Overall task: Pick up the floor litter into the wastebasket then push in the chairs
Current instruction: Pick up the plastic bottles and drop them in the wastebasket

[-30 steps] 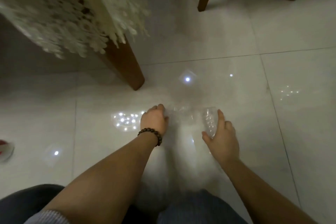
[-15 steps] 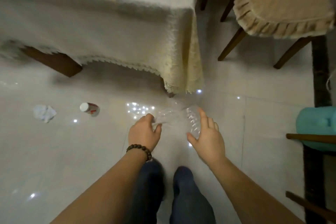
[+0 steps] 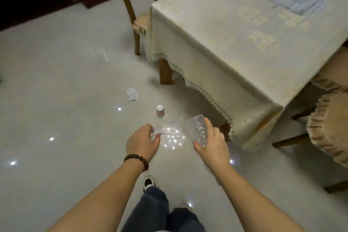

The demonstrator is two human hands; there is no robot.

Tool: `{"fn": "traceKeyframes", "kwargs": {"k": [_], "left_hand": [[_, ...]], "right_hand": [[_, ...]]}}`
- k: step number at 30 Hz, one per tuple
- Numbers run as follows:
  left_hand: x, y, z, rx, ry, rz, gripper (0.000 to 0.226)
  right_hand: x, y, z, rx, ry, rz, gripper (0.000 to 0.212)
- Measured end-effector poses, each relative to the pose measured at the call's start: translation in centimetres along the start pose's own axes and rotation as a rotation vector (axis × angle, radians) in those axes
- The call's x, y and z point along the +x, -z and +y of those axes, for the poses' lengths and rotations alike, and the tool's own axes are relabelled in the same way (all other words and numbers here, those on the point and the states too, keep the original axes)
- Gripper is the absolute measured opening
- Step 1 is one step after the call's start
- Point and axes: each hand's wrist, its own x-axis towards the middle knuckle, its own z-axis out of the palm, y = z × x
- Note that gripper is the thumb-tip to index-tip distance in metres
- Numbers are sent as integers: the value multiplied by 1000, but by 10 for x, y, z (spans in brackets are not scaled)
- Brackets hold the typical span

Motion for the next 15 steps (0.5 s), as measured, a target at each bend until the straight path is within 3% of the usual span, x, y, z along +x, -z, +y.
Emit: {"fn": "traceKeyframes", "kwargs": {"k": [8, 15], "left_hand": [[41, 94, -142, -116, 315, 211, 20], [148, 179, -288, -102, 413, 279, 21]], "right_hand": [[68, -61, -171, -67, 269, -85, 85], [158, -164, -344, -41, 348, -149, 87]]}}
